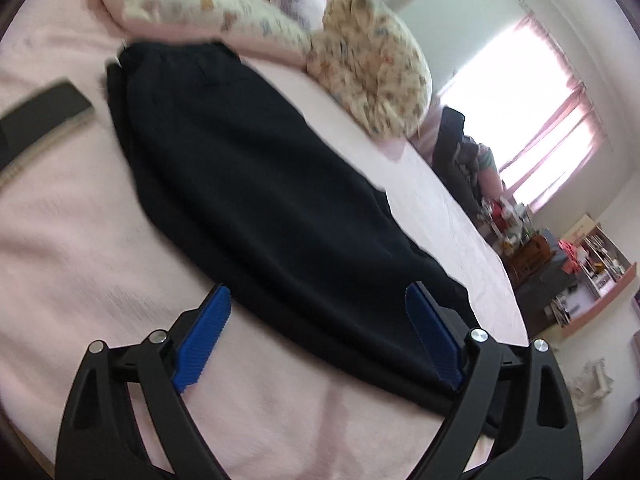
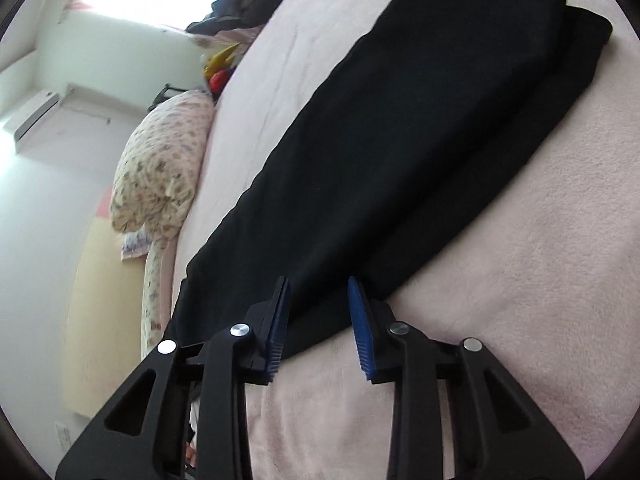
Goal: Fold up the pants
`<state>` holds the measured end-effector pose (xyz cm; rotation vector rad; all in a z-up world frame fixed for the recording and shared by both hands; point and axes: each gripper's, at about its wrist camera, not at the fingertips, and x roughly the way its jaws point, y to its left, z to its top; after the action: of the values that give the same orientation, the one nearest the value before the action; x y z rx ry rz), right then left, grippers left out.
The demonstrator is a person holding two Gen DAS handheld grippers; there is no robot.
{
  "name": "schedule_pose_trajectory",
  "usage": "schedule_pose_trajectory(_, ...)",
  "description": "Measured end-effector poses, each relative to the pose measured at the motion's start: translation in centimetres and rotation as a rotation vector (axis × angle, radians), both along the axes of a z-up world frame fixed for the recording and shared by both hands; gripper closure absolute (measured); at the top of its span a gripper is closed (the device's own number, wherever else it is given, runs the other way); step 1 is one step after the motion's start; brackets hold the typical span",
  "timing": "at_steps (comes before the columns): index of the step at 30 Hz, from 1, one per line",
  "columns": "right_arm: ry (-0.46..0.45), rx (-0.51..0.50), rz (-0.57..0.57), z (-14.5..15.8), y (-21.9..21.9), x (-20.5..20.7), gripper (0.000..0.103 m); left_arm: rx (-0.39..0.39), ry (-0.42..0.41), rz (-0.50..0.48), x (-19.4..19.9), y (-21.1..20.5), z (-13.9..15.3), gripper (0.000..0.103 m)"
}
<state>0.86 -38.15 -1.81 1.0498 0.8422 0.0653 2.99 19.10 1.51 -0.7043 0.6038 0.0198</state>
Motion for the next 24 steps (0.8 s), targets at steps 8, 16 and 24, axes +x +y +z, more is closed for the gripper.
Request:
schedule_pose_trajectory(8,-0.064,-0.047,-0.108,0.0,-0.8,0.7,0.098,-0.017,-0.016,0.028,-0.6,0.4,-0.4,0.007)
schedule_pose_trajectory(16,-0.201,-0.018,-0.168,2.2,-1.8,-3.4,0.1,0.003,-0.025,0.024,-0.4,-0.1,-0.2,0.006)
schedule_pose_trajectory(24,-0.002,-0.069,-0.114,0.0,-2.0,-1.7,0.091,-0.019,-0.012,0.026,-0.2,0.2,-0.4,0.006)
